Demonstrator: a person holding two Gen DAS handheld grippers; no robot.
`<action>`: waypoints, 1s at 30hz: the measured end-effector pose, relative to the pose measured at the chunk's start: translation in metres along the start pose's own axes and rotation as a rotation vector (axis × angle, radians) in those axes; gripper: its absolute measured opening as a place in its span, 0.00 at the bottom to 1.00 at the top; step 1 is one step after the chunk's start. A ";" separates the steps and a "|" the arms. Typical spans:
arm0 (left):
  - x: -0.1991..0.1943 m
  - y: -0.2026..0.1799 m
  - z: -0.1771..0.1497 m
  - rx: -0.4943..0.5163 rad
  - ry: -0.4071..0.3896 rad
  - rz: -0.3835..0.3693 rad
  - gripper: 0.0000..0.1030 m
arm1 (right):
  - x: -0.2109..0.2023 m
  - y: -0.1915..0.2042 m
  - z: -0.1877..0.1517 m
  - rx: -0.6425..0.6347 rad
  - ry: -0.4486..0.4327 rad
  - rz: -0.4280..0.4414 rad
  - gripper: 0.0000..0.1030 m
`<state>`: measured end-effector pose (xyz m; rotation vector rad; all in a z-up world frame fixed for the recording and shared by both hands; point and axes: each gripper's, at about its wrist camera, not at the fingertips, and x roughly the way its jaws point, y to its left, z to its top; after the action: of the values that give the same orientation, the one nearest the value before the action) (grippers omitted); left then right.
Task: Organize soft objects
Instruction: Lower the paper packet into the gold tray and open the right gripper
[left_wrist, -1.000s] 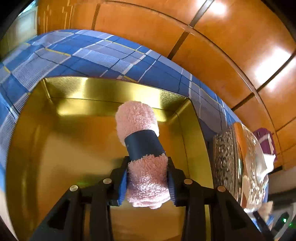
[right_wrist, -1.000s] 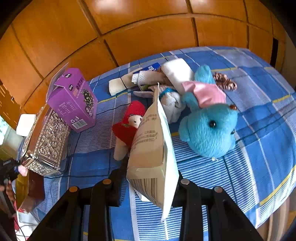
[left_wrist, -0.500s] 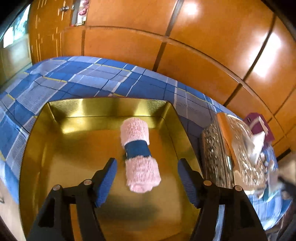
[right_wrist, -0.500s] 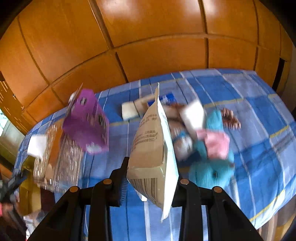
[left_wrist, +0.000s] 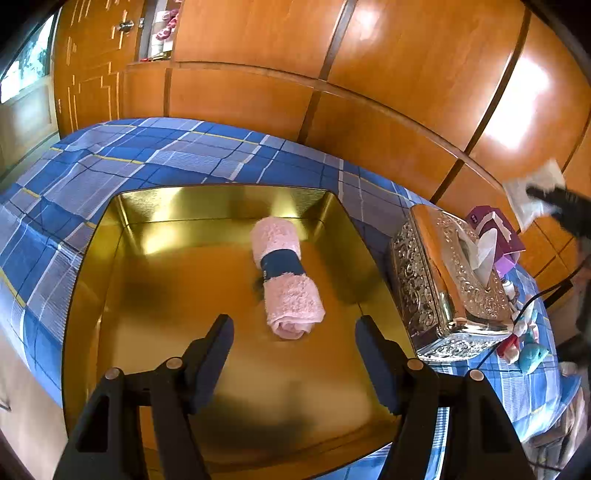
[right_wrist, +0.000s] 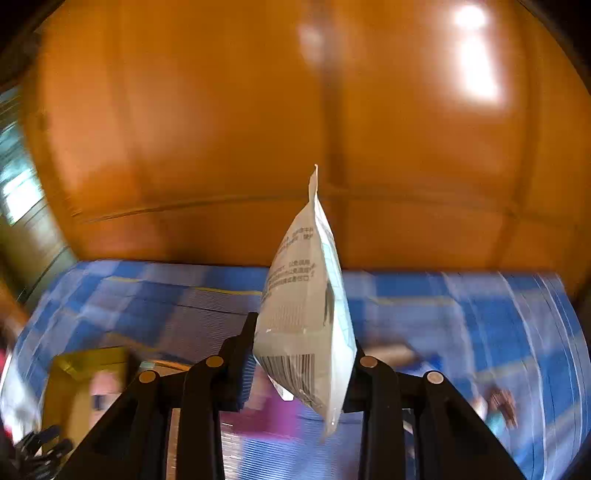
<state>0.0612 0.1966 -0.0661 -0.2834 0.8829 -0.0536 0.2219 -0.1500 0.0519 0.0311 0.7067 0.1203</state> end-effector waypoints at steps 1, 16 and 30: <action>-0.001 0.002 0.000 -0.005 -0.006 0.006 0.67 | 0.000 0.017 0.003 -0.042 0.003 0.057 0.32; -0.035 0.048 0.000 -0.076 -0.117 0.215 0.73 | 0.043 0.228 -0.117 -0.468 0.471 0.498 0.32; -0.035 0.032 -0.004 -0.027 -0.127 0.198 0.75 | 0.065 0.216 -0.108 -0.385 0.374 0.391 0.74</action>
<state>0.0338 0.2322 -0.0502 -0.2208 0.7821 0.1584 0.1796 0.0713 -0.0572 -0.2286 1.0348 0.6475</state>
